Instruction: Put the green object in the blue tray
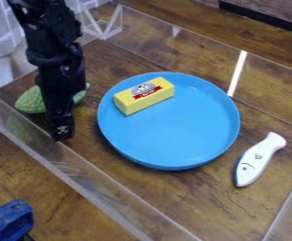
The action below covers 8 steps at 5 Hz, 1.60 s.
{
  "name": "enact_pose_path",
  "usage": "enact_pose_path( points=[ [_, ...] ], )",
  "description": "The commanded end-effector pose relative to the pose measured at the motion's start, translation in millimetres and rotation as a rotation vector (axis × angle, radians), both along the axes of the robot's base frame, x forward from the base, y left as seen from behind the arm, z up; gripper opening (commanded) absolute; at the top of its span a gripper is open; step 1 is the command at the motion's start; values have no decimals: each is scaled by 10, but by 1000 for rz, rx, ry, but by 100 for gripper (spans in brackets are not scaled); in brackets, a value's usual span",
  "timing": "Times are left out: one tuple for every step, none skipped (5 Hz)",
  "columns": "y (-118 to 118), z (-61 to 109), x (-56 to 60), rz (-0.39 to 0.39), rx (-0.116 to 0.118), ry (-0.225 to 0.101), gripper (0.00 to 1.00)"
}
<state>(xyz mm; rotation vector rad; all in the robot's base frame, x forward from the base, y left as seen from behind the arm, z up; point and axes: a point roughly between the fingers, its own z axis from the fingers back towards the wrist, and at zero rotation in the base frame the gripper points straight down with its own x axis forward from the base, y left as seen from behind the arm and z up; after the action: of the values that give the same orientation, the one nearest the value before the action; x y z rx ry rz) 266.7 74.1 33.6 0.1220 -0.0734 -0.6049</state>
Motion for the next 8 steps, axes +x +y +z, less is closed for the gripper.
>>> enact_pose_path(
  points=[
    [12,161,5,-8,12,-29,0],
    [-34,167,-76,-37,17,-34,0],
    [-85,221,-66,-65,16,-44,0],
    [-103,387,-62,-74,18,-52,0],
    [-114,571,-9,-75,24,-62,0],
    [-75,822,86,-45,50,-97,0],
    [-64,875,183,-42,77,-119,100],
    [-9,757,212,-52,76,-123,100]
  ],
)
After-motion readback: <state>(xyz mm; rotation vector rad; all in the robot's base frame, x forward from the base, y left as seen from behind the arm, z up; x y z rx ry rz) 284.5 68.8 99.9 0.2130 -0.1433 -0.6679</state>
